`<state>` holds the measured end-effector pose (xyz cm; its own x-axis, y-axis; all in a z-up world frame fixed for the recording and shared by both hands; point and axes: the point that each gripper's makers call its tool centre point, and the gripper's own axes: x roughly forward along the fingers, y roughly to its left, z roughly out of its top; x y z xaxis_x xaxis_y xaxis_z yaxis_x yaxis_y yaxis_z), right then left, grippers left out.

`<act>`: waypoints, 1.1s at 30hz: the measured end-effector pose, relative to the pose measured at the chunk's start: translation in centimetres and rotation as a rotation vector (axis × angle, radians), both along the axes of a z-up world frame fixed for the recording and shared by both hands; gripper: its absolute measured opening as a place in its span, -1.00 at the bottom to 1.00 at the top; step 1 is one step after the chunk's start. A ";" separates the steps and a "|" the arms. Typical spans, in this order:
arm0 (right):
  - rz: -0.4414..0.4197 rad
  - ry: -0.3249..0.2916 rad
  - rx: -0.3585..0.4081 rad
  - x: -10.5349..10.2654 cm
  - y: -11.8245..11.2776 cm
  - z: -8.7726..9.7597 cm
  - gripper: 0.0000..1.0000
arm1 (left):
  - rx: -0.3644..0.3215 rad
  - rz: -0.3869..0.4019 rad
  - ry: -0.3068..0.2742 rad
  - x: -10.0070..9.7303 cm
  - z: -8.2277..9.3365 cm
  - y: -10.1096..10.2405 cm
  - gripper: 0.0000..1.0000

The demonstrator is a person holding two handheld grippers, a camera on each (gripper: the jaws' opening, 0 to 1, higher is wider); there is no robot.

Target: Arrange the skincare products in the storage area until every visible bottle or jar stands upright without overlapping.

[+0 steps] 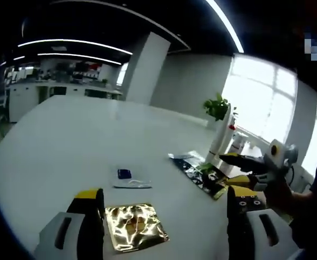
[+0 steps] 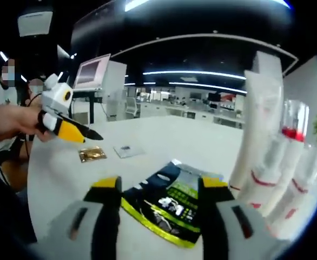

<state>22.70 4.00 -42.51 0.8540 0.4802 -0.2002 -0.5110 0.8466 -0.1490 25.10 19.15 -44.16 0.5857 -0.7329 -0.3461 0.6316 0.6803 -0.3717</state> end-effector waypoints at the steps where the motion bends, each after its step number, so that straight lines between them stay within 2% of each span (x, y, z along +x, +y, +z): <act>1: 0.018 -0.005 0.006 -0.1 0.4 0.2 0.40 | 0.002 0.003 0.001 0.0 0.0 0.1 0.92; 5: 0.056 -0.029 0.012 -0.4 1.8 0.6 0.77 | 0.013 0.009 0.013 -0.1 -0.3 0.4 0.92; 6: 0.067 -0.029 0.013 -0.5 2.1 0.6 0.79 | 0.013 0.008 0.015 -0.2 -0.3 0.4 0.92; 14: 0.100 -0.025 -0.026 -1.0 2.8 0.1 0.69 | 0.035 0.042 0.045 -0.2 -1.0 1.5 0.84; 20: 0.100 -0.010 -0.021 -0.8 2.8 -0.3 0.63 | 0.060 0.055 0.063 -0.5 -1.3 2.1 0.65; 22: 0.105 -0.013 -0.019 -0.8 2.9 -0.3 0.62 | 0.073 0.058 0.065 -0.5 -1.4 2.3 0.63; 25: 0.120 -0.015 -0.018 -0.9 3.3 -0.2 0.56 | 0.140 0.057 0.063 -0.7 -2.1 2.7 0.62; 31: 0.124 -0.013 -0.022 -0.9 3.1 -0.2 0.52 | 0.158 0.053 0.091 -1.0 -2.8 2.6 0.52; 33: 0.123 -0.010 -0.025 -1.0 3.1 -0.3 0.51 | 0.173 0.051 0.079 -0.6 -2.9 2.7 0.49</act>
<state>21.75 7.05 -42.82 0.7912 0.5763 -0.2048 -0.6089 0.7737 -0.1751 24.47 21.87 -47.07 0.5871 -0.6284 -0.5103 0.5680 0.7689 -0.2935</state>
